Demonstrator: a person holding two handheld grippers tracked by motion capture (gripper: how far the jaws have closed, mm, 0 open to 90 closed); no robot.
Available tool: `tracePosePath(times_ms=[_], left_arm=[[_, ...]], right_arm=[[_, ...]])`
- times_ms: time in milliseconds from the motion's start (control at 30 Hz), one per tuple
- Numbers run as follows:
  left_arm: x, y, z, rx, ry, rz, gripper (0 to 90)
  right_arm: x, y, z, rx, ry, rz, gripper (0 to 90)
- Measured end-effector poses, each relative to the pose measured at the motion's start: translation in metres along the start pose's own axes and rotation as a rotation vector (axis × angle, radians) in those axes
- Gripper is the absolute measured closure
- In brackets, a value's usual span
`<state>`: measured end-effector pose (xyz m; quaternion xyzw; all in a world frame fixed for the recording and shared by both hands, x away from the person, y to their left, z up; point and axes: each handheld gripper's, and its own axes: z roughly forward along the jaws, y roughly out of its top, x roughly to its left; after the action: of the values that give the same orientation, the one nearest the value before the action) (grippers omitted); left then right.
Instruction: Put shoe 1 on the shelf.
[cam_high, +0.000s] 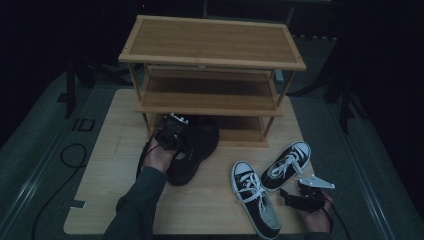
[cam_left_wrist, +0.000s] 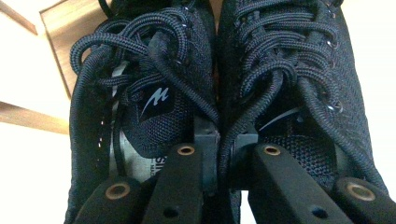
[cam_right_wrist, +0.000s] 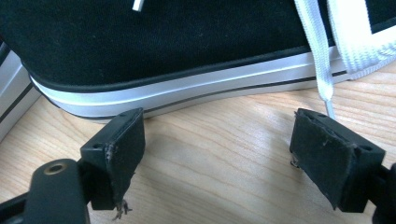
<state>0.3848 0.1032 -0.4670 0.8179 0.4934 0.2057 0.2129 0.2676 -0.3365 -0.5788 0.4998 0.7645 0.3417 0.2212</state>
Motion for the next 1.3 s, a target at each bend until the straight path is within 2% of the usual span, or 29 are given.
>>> tracePosePath(times_ms=[100, 233, 400, 667, 867, 1000, 1067, 1167, 1200, 1300], left_arm=[[-0.004, 0.005, 0.005, 0.010, 0.029, -0.005, 85.9], [-0.008, 0.007, 0.010, -0.001, 0.048, -0.026, 85.8], [-0.010, 0.010, 0.014, -0.013, 0.059, -0.071, 85.8], [-0.013, 0.014, 0.018, -0.024, 0.094, -0.113, 85.7], [-0.015, 0.019, 0.022, -0.025, 0.100, -0.132, 85.7], [-0.018, 0.021, 0.024, -0.028, 0.114, -0.130, 85.4], [-0.019, 0.021, 0.025, -0.028, 0.117, -0.116, 84.4], [-0.021, 0.020, 0.024, -0.026, 0.109, -0.077, 76.0], [-0.022, 0.020, 0.023, -0.026, 0.120, -0.062, 72.6], [-0.022, 0.019, 0.021, -0.026, 0.108, -0.060, 64.5]], right_arm=[[0.000, 0.000, 0.000, 0.000, 0.000, 0.000, 17.8], [0.000, 0.000, 0.000, 0.000, 0.000, 0.000, 17.8], [0.000, 0.000, 0.000, 0.000, 0.000, 0.000, 17.8], [0.000, 0.000, 0.000, 0.000, 0.000, 0.000, 17.8], [0.000, 0.000, 0.000, 0.000, 0.000, 0.000, 17.8], [0.000, 0.000, 0.000, 0.000, 0.000, 0.000, 17.8], [0.000, 0.000, 0.000, 0.000, 0.000, 0.000, 17.8], [0.000, 0.000, 0.000, 0.000, 0.000, 0.000, 17.8], [0.000, 0.000, 0.000, 0.000, 0.000, 0.000, 17.8], [0.000, 0.000, 0.000, 0.000, 0.000, 0.000, 17.8]])
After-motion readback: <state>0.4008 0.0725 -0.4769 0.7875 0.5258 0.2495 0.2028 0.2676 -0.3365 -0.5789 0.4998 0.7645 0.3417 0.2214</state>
